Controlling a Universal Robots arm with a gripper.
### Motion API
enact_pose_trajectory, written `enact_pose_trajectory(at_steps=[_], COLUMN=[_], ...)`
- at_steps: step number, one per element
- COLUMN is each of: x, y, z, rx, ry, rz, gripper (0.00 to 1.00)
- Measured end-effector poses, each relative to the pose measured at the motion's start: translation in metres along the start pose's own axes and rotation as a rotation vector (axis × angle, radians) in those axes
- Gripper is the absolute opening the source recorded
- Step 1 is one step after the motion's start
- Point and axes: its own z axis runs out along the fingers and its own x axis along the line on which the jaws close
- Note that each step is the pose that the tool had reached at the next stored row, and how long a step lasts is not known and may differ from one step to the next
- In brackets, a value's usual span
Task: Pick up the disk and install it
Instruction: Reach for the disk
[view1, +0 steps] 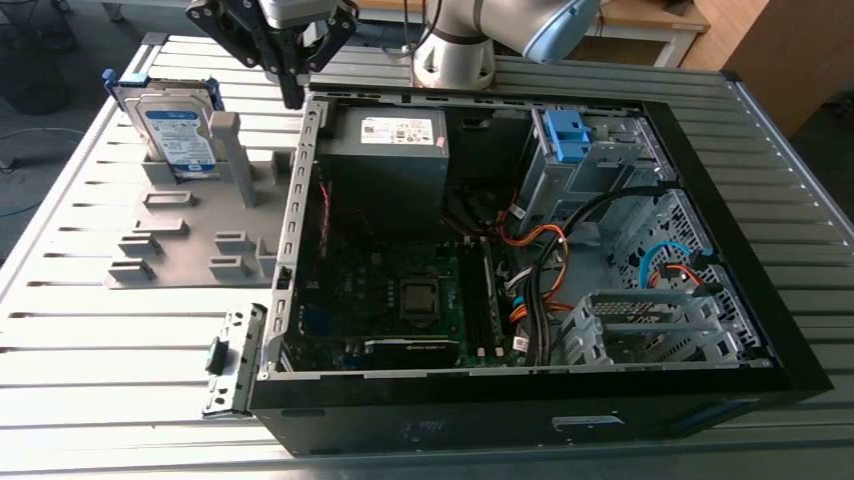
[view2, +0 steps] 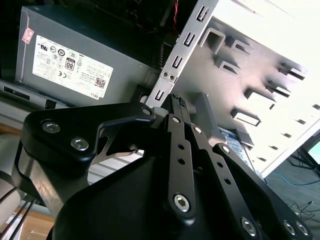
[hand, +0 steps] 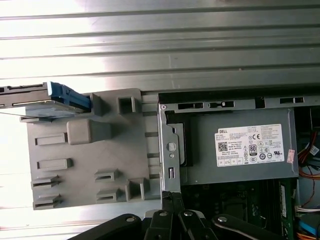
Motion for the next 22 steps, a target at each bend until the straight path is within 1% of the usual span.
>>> enact_pose_trajectory(at_steps=[22], x=[0.0067], y=[-0.0002], z=[0.0016], rx=[0.0001], ry=[0.0001], rz=[0.000], gripper=[0.11])
